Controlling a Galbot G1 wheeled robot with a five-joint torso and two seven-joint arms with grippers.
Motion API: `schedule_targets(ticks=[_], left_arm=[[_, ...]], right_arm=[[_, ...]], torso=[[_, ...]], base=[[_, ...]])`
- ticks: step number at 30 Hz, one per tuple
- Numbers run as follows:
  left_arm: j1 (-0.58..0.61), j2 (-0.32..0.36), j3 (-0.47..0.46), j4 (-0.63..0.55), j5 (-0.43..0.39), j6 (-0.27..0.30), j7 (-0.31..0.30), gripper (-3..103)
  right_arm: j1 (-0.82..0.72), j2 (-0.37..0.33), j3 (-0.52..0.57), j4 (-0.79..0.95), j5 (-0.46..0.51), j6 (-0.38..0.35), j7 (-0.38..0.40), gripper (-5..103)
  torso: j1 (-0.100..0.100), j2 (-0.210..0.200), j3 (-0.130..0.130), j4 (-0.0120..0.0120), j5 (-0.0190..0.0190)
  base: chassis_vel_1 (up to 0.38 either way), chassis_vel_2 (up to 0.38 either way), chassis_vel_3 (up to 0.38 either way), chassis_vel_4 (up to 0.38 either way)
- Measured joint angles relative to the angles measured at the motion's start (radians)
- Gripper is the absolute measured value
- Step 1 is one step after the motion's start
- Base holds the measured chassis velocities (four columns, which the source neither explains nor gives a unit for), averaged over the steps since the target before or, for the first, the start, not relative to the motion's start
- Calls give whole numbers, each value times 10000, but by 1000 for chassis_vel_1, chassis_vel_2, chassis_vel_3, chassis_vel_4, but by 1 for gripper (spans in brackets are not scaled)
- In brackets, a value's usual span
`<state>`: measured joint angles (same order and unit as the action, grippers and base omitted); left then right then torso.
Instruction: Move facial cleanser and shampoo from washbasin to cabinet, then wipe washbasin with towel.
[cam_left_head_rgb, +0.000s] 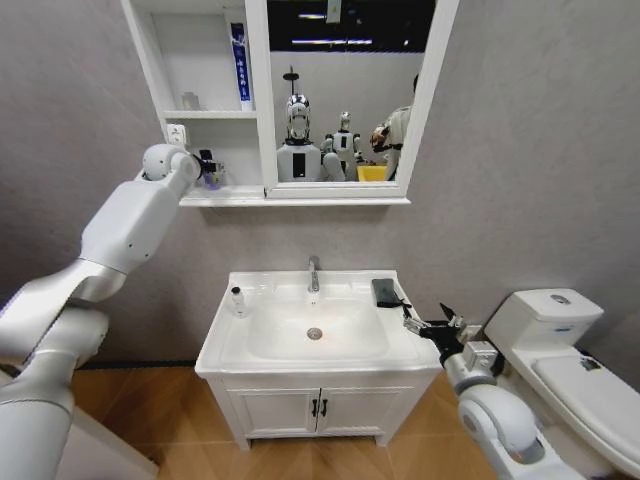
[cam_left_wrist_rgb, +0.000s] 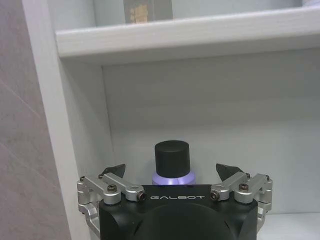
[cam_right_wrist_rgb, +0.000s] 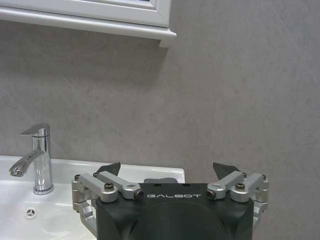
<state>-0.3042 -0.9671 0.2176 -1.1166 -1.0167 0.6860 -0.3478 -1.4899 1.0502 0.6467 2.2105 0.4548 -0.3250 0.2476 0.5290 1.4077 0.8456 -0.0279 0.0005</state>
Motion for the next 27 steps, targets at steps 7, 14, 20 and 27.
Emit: schedule_targets(ticks=[7,14,20,27], left_arm=[[814,1020,-546,-2430,-844,229,-810,100],[2242,2766,-1725,-5577,-2340,283,-2061,100],[4960,4378,-2842,-8699,-3257,-167,-3327,100],[6750,3598,-2868,-8844,-1818,-1260,-3888,100]], right_arm=[[0,51,-134,-19,-24,0,-19,100],[49,90,-314,-75,-125,-10,-28,100],[-31,381,-452,-113,-397,-44,-110,100],[-182,855,-452,-66,-647,-43,-59,100]], torso=[[0,0,0,2,-3],[0,0,-1,4,-4],[-3,3,-3,12,-4],[-2,3,-1,-7,0]], base=[[0,0,0,0],[0,0,0,0],[0,0,0,0],[0,0,0,0]])
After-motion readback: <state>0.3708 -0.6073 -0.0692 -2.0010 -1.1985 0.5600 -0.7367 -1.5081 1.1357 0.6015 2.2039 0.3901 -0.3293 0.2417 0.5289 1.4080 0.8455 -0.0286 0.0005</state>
